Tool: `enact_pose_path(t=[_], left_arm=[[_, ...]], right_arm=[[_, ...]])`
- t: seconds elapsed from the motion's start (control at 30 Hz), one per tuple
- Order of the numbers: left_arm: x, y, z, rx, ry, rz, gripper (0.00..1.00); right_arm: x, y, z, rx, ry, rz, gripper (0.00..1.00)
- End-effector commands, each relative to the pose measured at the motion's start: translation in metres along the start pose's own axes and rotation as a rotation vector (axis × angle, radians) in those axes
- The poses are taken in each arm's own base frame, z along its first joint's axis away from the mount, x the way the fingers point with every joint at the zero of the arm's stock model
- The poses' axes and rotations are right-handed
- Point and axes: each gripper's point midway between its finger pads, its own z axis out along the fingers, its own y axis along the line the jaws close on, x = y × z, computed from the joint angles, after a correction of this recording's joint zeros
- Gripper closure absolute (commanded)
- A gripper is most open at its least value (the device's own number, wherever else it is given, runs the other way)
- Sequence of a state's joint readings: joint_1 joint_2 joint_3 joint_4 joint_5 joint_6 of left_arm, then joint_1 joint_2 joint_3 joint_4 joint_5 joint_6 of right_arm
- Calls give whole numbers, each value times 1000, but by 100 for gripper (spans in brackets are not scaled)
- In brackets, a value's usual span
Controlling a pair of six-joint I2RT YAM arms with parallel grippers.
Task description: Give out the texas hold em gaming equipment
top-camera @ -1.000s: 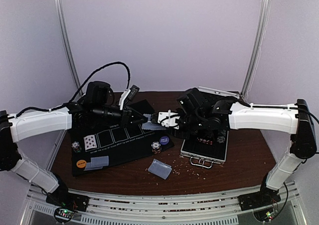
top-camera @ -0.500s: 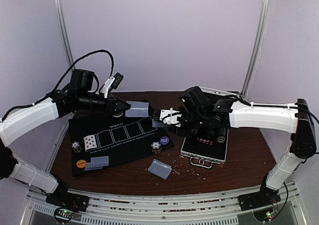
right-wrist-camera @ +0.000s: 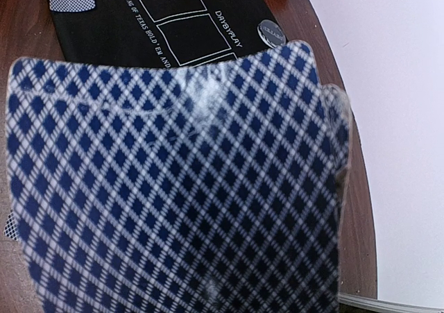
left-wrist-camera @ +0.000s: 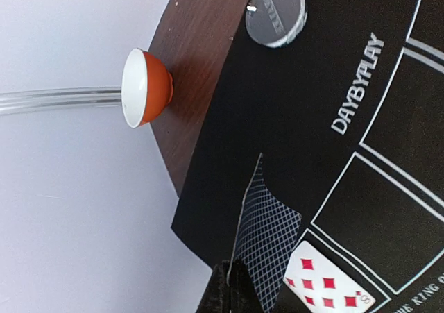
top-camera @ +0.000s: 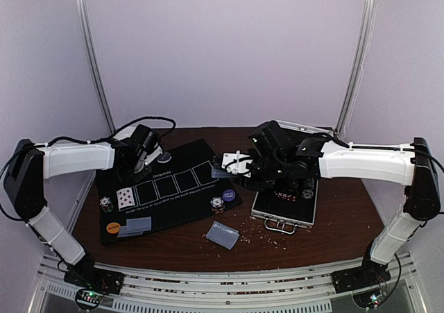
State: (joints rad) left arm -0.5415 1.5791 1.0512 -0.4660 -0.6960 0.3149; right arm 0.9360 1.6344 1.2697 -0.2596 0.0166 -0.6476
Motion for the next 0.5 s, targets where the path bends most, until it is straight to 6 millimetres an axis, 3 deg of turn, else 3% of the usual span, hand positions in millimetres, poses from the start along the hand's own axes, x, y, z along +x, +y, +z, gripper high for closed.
enact_pose_path(t=[0.0,0.17,0.3,0.47], left_arm=[[-2,6,10,-222,46,189,100],[7,-52,28,-155,63,343,100],[11,-96,26,-21,28,403,100],[27,-125,25,107,54,418,100]], right_arm=[[-4,-5,-10,16,-18,21,58],[-2,-5,-10,17,-13,23,58],[0,-5,-10,17,-8,24,58],[-1,-5,-10,19,-8,25,58]])
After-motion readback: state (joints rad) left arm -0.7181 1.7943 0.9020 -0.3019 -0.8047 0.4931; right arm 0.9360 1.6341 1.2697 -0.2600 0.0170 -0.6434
